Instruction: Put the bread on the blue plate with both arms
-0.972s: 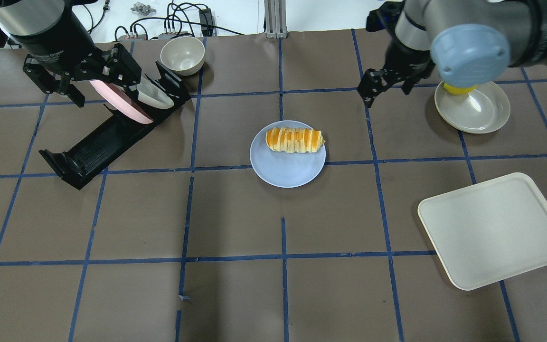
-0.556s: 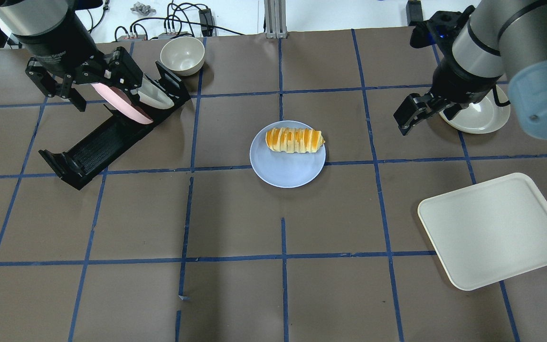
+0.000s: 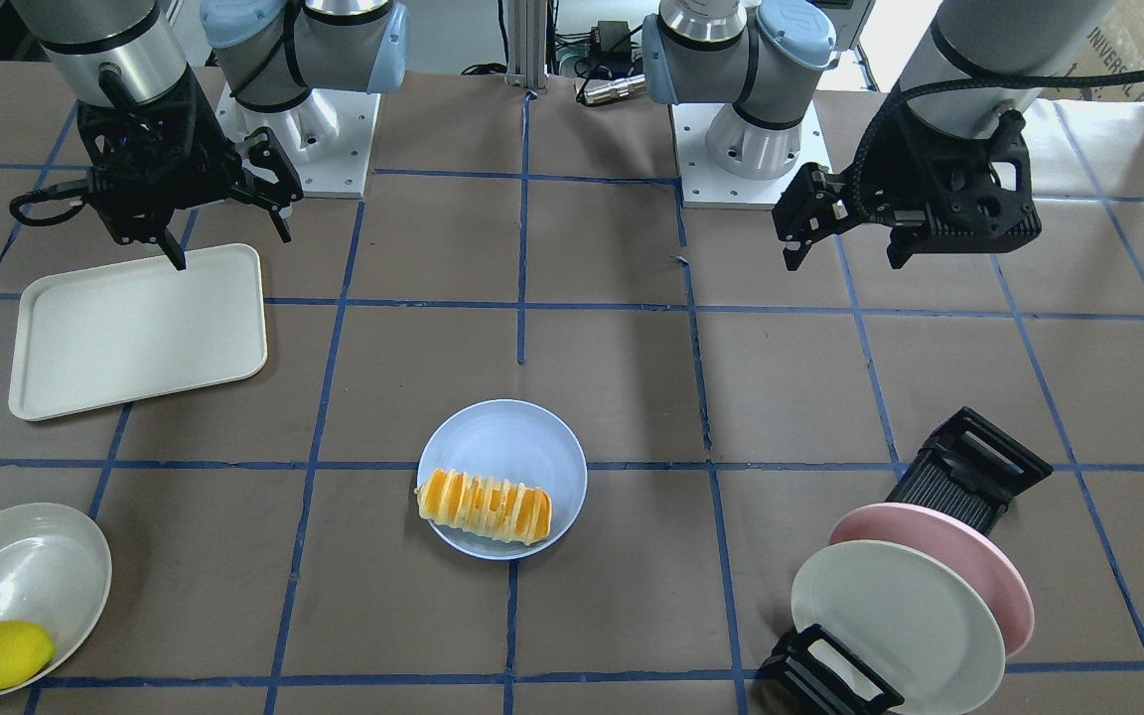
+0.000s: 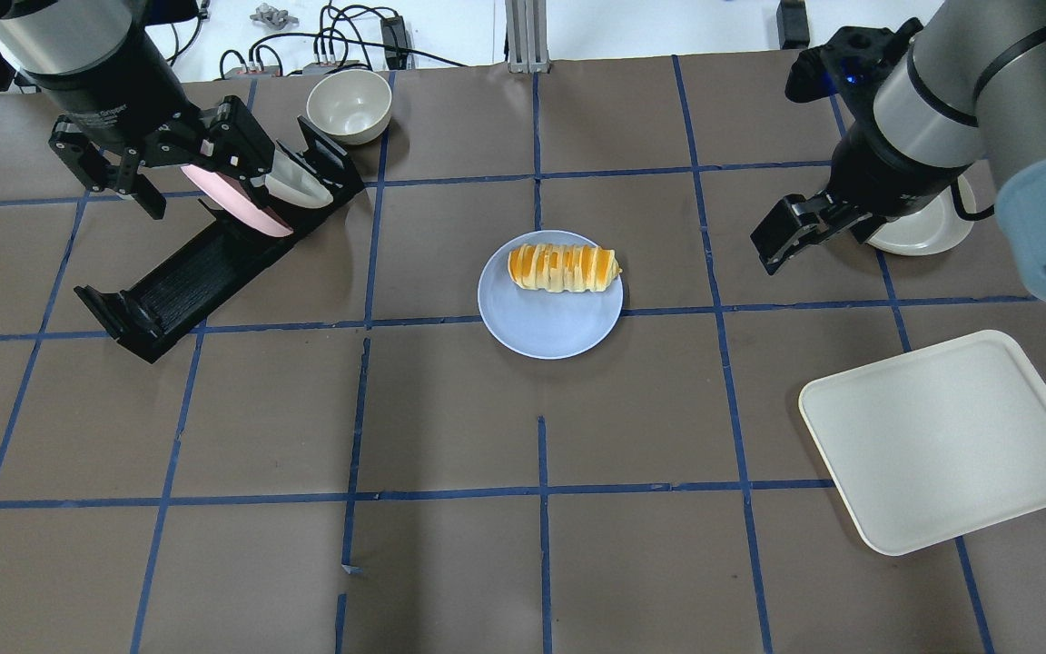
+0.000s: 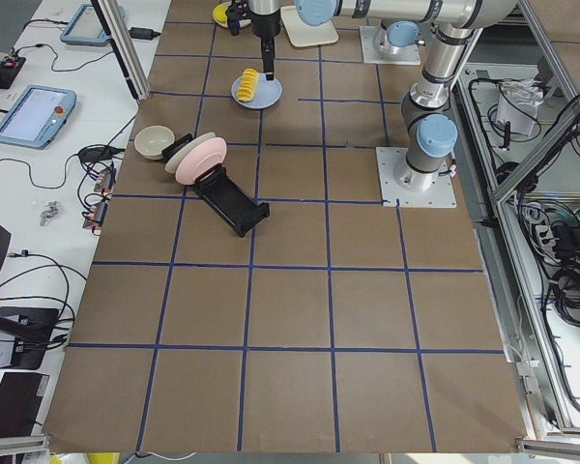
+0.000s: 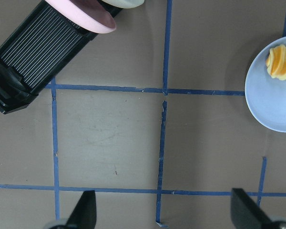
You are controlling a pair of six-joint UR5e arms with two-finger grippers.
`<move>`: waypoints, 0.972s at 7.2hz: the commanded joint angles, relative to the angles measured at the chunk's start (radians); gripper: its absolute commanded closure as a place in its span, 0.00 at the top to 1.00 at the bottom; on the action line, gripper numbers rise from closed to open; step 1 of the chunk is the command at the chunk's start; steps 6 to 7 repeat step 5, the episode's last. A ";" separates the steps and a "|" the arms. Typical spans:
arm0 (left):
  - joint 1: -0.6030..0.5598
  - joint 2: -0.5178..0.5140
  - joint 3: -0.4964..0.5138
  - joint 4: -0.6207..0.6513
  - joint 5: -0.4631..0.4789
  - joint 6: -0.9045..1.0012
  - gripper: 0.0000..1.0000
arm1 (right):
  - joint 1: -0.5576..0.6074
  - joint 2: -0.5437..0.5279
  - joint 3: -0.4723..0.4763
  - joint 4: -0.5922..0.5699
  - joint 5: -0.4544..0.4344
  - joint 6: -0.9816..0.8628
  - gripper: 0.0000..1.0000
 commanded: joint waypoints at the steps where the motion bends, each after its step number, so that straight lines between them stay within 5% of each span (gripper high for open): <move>1: 0.000 0.005 -0.006 0.000 -0.001 0.000 1.00 | 0.001 -0.002 0.005 0.004 0.000 -0.001 0.97; 7: 0.002 -0.013 0.014 -0.002 0.002 -0.001 1.00 | 0.001 0.003 -0.008 0.032 0.002 -0.004 0.99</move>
